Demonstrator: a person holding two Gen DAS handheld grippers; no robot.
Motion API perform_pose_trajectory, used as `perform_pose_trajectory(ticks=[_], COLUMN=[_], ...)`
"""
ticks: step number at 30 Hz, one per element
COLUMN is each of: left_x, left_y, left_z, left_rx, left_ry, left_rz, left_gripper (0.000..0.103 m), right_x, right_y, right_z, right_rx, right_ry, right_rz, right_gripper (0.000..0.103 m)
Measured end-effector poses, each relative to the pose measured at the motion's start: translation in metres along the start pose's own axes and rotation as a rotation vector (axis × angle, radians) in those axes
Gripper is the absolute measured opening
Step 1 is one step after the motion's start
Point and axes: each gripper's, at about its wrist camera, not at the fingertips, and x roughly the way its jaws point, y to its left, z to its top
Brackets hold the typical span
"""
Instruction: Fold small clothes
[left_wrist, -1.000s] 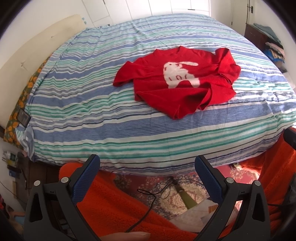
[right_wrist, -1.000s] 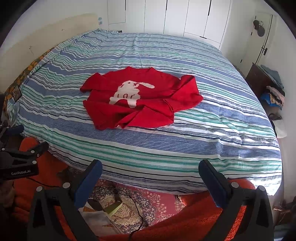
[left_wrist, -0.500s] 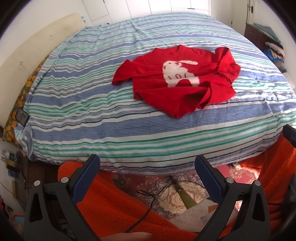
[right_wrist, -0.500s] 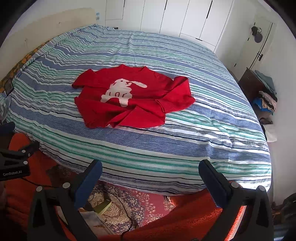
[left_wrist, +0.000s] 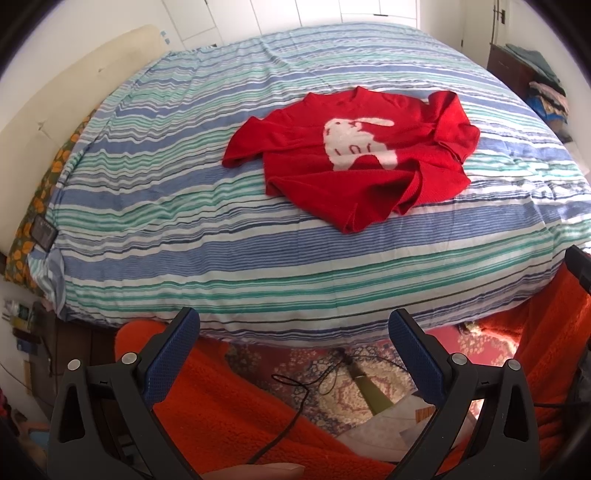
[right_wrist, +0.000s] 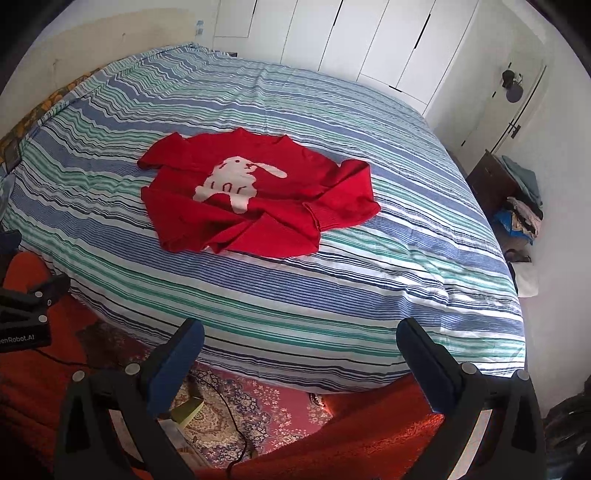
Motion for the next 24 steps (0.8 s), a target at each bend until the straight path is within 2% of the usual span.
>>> perform_pose_trajectory(ticks=[19, 24], left_x=[0.004, 0.011], left_y=[0.0, 0.006], left_z=[-0.001, 0.001], left_rx=[-0.014, -0.038], left_ry=[0.022, 0.041], left_rz=[-0.008, -0.049], left_gripper=[0.102, 0.102], right_x=[0.001, 0.001], right_y=[0.003, 0.002], right_z=[0.0, -0.001], right_rx=[0.001, 0.011], right_ry=[0.002, -0.006], right_rz=[0.003, 0.018], right_gripper=[0.103, 0.103])
